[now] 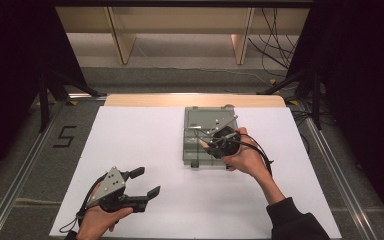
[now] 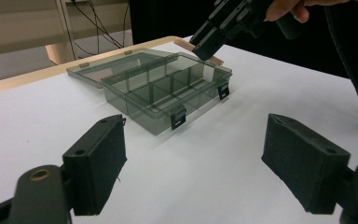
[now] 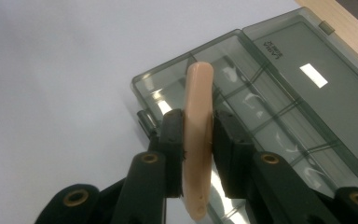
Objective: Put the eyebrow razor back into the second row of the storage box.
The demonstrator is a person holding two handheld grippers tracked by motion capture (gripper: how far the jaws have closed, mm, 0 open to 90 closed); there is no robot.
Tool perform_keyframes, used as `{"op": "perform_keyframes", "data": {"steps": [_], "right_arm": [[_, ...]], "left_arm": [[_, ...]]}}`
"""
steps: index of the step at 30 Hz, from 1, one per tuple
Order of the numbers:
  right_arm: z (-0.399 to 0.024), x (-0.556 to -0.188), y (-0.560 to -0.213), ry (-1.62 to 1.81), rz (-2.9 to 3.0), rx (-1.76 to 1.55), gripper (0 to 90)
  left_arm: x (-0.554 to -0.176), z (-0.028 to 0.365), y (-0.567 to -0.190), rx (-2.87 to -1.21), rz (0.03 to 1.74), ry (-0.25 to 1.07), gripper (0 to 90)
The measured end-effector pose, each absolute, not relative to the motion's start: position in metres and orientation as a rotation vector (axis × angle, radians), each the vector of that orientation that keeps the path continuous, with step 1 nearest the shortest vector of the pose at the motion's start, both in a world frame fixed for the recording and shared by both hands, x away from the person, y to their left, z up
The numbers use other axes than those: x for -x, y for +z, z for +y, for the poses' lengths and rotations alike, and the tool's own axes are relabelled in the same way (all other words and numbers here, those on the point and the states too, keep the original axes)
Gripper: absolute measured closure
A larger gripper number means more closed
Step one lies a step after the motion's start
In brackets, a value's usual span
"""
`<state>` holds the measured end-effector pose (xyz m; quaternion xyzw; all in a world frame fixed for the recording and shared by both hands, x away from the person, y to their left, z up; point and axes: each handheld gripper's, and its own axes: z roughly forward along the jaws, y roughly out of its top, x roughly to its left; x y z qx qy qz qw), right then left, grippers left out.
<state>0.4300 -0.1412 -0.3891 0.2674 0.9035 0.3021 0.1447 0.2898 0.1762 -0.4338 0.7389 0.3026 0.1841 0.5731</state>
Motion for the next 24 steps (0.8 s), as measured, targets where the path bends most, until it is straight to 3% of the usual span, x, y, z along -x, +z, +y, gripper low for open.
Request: {"op": "perform_keyframes", "data": {"steps": [24], "right_arm": [[-0.148, -0.452, -0.401, 0.853, 2.596, -0.792, 74.5]], "left_arm": [[-0.289, 0.177, -0.433, -1.733, 0.710, 0.437, 20.5]]}}
